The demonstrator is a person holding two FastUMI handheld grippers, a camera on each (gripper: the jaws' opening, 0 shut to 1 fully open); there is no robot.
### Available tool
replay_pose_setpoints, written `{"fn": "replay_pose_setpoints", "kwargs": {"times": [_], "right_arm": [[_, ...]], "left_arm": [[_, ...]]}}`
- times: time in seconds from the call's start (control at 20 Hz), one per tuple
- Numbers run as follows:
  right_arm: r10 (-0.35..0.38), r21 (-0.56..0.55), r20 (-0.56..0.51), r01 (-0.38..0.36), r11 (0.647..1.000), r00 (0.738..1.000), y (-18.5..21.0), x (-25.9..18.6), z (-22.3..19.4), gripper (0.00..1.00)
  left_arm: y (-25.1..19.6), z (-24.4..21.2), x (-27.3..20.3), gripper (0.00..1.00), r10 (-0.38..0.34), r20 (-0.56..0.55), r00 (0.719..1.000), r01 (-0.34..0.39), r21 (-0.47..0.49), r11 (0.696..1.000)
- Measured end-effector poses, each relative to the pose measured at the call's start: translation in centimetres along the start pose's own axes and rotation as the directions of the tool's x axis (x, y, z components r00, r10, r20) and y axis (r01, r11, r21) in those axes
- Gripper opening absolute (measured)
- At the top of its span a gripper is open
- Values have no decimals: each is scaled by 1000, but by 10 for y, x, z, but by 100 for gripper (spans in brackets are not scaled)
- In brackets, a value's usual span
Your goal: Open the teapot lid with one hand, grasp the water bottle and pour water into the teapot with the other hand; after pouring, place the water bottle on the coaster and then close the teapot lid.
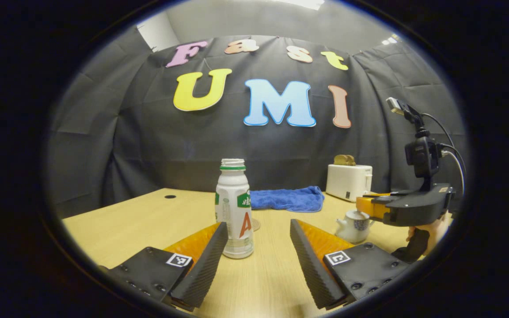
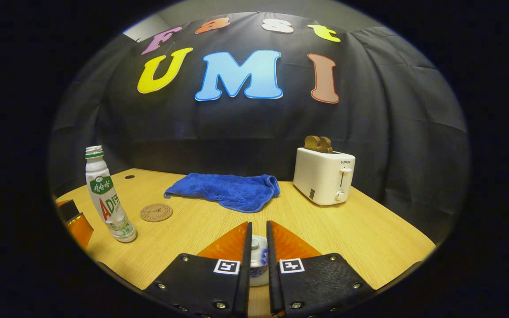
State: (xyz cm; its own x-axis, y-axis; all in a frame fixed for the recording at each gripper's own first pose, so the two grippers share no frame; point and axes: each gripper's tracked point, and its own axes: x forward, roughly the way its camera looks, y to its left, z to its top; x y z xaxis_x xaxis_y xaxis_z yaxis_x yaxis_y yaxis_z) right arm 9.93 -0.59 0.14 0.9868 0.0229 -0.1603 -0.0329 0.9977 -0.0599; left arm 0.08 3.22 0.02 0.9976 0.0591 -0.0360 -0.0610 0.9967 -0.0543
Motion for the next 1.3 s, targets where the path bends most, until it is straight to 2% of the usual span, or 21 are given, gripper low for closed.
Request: {"fn": "replay_pose_setpoints", "kwargs": {"times": [0.25, 0.3, 0.55, 0.6, 0.65, 0.75, 0.8, 0.85, 1.15, 1.3], "right_arm": [[6, -22, -12, -6, 1000, 1000, 4, 2, -1, 19], [10, -18, -19, -10, 1000, 1000, 4, 2, -1, 18], [42, 18, -87, -40, 999, 995, 9, 6, -12, 20], [46, 20, -91, -45, 999, 995, 10, 5, -13, 19], [49, 20, -91, -47, 999, 995, 10, 4, -12, 20], [42, 14, -96, -41, 999, 994, 6, 7, -14, 20], [40, 57, -97, -35, 998, 994, 5, -5, -7, 13], [49, 76, -101, -41, 996, 994, 7, 6, -11, 6], [70, 89, -78, -63, 994, 995, 6, 3, -3, 6], [78, 100, -31, -74, 992, 997, 3, -1, 13, 6]], "left_arm": [[-1, -2, 1, 94, -4, -7, 1000, 4, -8, 1000], [-1, -2, 1, 98, -2, -4, 1000, 2, -3, 1000], [-1, -1, 0, 91, -3, -1, 1000, 3, -1, 1000], [0, -1, 0, 94, -2, -1, 1000, 2, 0, 1000], [1, -1, 1, 89, 0, -2, 1000, 0, -1, 1000], [0, -4, 2, 93, -1, -9, 1000, 1, -7, 1000], [0, -6, 2, 94, -3, -12, 1000, 2, -10, 1000], [0, -6, 1, 100, -3, -14, 1000, 3, -8, 1000], [4, -6, 2, 100, 11, -16, 1000, -11, 11, 1000], [11, -8, 4, 95, 34, -26, 999, -33, 27, 999]]}}
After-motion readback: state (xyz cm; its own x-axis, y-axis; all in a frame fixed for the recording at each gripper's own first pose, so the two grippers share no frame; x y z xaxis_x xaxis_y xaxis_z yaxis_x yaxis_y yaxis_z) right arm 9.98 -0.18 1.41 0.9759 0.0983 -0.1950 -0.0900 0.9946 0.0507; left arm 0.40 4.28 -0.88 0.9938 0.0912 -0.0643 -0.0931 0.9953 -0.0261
